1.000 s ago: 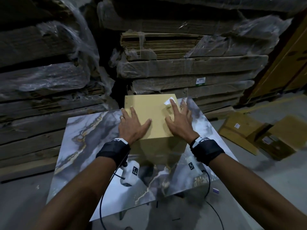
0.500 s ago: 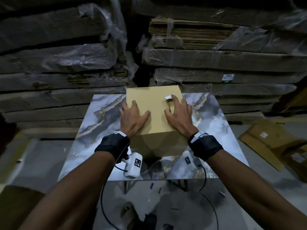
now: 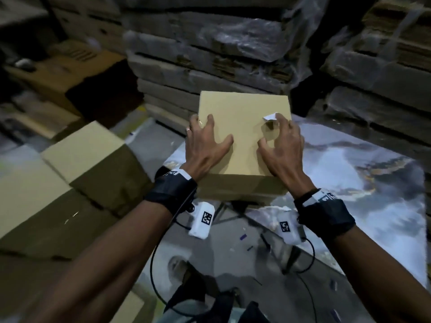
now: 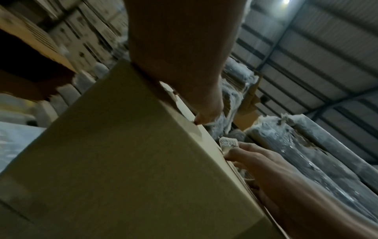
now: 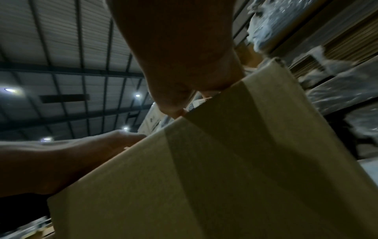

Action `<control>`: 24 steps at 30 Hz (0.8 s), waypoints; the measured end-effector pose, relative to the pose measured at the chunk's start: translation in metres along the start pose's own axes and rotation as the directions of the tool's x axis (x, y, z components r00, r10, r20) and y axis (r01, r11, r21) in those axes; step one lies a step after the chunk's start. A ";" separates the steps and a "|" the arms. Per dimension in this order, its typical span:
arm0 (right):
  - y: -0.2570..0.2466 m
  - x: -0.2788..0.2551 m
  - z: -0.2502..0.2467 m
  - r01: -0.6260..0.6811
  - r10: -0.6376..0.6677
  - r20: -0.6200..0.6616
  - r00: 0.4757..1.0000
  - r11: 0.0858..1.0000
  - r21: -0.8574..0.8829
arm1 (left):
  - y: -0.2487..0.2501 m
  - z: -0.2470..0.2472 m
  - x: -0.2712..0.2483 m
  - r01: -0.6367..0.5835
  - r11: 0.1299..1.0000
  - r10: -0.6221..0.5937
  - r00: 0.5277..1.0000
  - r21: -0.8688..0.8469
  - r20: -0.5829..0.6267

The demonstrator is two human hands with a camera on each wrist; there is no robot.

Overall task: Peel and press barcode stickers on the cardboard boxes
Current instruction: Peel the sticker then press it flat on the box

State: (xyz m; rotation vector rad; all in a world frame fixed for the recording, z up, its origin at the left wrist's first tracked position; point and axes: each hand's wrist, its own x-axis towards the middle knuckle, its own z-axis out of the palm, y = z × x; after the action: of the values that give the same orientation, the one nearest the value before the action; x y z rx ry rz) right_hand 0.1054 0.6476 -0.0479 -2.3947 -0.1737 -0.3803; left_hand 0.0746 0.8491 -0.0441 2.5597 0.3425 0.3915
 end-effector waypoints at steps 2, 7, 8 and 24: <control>-0.024 -0.007 0.012 0.061 -0.063 0.040 0.997 0.997 0.051 | -0.024 -0.019 -0.013 0.062 0.998 -0.061 0.997 0.021 -0.040; -0.083 -0.031 0.040 0.168 -0.189 0.153 0.970 0.976 0.141 | -0.079 -0.065 -0.052 0.198 0.980 -0.194 0.970 0.011 -0.146; -0.093 -0.038 0.046 0.191 -0.216 0.167 0.962 0.969 0.155 | -0.090 -0.073 -0.061 0.226 0.974 -0.222 0.961 0.008 -0.167; -0.197 -0.214 0.166 0.319 -0.440 0.475 0.762 0.894 0.316 | -0.261 -0.133 -0.263 0.592 0.797 -0.596 0.742 -0.119 -0.307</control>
State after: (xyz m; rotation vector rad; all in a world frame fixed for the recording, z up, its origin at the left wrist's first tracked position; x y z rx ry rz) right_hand -0.1047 0.9002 -0.1120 -2.1756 -0.9287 0.1455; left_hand -0.2566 1.0439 -0.1284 2.1942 1.2413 0.5650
